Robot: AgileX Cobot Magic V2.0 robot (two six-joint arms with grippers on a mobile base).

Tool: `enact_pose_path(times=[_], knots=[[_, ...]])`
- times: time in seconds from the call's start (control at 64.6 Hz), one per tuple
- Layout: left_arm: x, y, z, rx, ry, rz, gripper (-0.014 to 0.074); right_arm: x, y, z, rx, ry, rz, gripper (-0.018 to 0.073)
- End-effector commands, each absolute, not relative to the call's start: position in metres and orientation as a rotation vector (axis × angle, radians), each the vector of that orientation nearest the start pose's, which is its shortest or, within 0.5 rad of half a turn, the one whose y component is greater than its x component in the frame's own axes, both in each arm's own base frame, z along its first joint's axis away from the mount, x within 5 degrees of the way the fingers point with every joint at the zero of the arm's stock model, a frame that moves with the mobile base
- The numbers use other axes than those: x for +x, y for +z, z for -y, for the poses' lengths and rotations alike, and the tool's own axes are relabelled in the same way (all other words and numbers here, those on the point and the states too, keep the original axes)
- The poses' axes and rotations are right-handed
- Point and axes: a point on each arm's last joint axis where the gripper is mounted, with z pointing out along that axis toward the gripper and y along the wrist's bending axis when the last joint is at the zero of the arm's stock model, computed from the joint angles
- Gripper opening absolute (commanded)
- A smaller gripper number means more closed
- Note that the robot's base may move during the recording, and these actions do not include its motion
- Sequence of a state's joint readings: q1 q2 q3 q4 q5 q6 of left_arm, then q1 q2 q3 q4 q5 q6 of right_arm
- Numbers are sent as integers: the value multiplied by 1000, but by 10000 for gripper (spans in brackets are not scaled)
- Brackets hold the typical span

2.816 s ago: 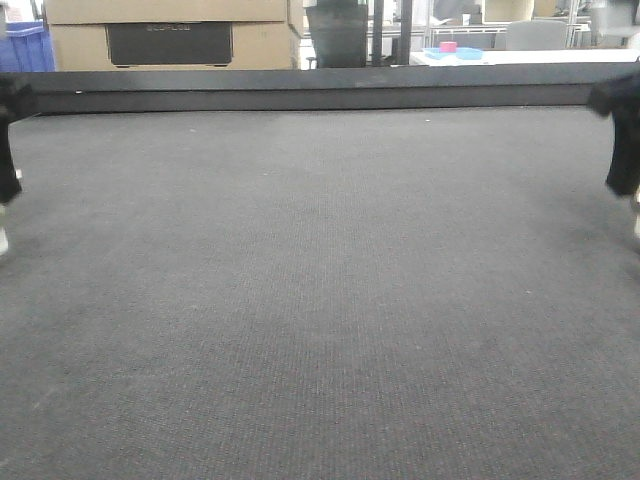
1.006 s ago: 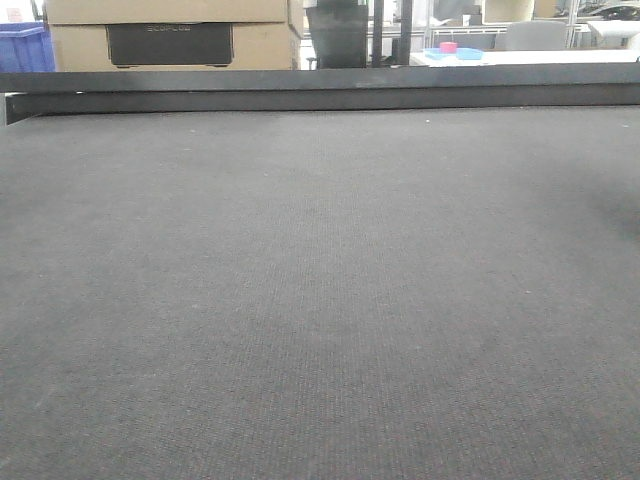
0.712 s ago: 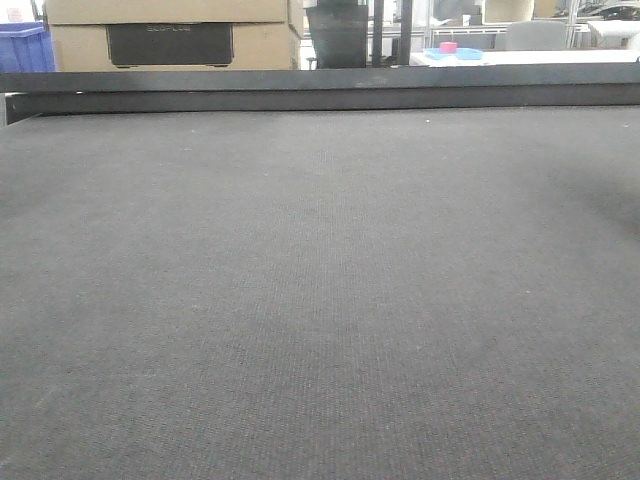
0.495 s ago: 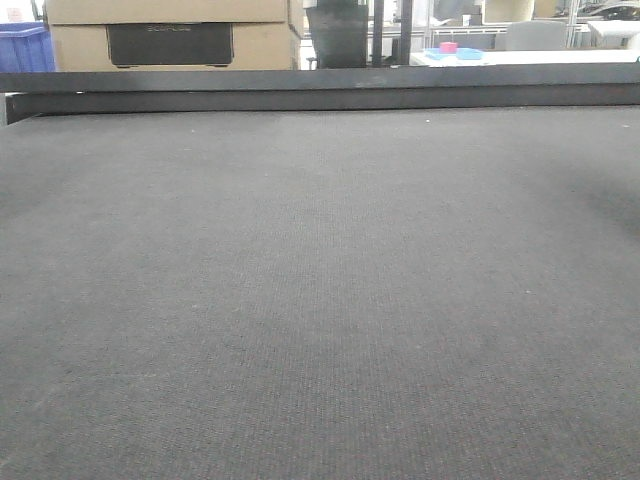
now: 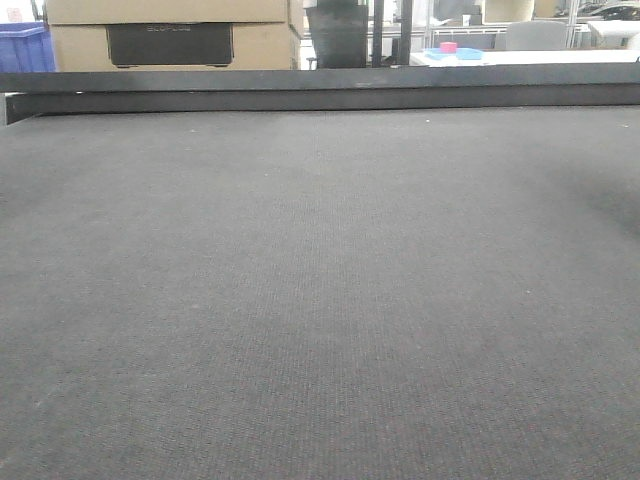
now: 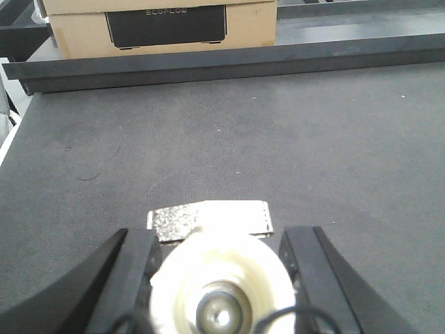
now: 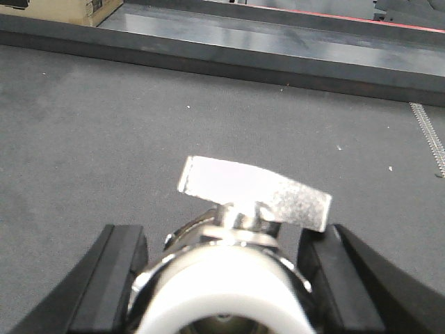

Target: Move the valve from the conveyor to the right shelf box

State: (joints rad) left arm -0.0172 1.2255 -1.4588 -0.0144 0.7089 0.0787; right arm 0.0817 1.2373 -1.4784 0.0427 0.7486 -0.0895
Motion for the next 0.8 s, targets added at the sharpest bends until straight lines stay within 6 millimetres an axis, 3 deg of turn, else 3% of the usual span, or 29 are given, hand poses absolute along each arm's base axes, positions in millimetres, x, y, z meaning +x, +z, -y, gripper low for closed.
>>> enact_pose_path(times=[0.0, 0.789], knots=[[252, 479, 4, 74, 17, -1879, -111, 253, 482, -23, -156, 30, -1876, -154], [252, 479, 4, 74, 17, -1879, -111, 253, 482, -23, -156, 30, -1876, -154]])
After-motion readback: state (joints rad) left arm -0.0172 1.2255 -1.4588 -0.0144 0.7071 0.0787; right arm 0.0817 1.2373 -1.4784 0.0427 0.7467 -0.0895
